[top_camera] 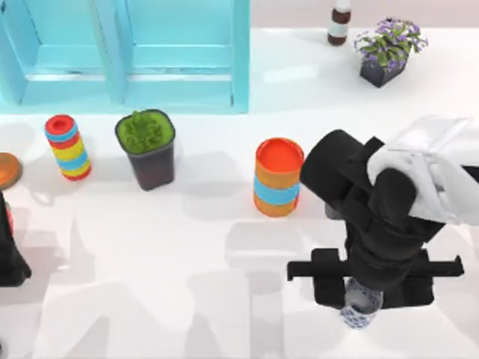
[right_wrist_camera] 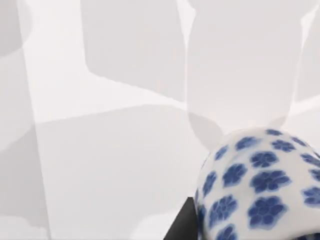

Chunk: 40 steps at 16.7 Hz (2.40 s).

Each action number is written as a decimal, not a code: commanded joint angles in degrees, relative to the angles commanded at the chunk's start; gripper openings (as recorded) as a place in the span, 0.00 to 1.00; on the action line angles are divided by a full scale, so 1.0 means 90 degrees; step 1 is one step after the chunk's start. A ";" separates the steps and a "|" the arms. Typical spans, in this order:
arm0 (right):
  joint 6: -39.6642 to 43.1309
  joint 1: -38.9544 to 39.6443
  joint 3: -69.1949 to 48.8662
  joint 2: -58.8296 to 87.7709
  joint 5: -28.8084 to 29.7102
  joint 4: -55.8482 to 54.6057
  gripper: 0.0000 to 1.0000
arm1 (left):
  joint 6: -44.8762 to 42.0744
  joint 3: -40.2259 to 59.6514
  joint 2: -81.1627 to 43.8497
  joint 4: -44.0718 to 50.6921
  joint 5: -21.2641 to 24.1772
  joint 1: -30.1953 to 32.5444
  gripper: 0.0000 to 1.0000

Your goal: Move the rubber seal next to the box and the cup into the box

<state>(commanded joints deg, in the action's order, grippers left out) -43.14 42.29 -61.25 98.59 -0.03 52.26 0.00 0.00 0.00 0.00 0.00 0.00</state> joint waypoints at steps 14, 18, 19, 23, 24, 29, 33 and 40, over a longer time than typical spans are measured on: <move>0.1564 -0.1524 -0.0261 -0.1717 0.0001 0.2079 0.00 | 0.0000 0.0000 0.0000 0.0000 0.0000 0.0000 1.00; 0.2483 -0.2443 -0.0478 -0.1508 0.0001 0.2193 0.00 | 0.0000 0.0000 0.0000 0.0000 0.0000 0.0000 1.00; 0.2872 -0.2835 -0.0539 -0.1459 0.0001 0.2211 0.00 | 0.0000 0.0000 0.0000 0.0000 0.0000 0.0000 1.00; 0.4949 -0.4916 -0.0719 -0.1336 0.0002 0.2195 0.00 | 0.0000 0.0000 0.0000 0.0000 0.0000 0.0000 1.00; 0.5538 -0.5506 -0.0751 -0.1304 0.0002 0.2182 0.00 | 0.0000 0.0000 0.0000 0.0000 0.0000 0.0000 1.00; 0.7857 -0.7826 -0.0725 -0.1207 0.0003 0.2029 0.00 | 0.0000 0.0000 0.0000 0.0000 0.0000 0.0000 1.00; 0.8540 -0.8509 -0.0576 -0.1230 0.0003 0.1880 0.00 | 0.0000 0.0000 0.0000 0.0000 0.0000 0.0000 1.00; 0.8570 -0.8552 -0.0560 -0.1265 -0.0086 0.1698 0.00 | 0.0000 0.0000 0.0000 0.0000 0.0000 0.0000 1.00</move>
<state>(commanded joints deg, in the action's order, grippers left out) 34.00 -34.68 -66.29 87.21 -0.80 67.54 0.00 0.00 0.00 0.00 0.00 0.00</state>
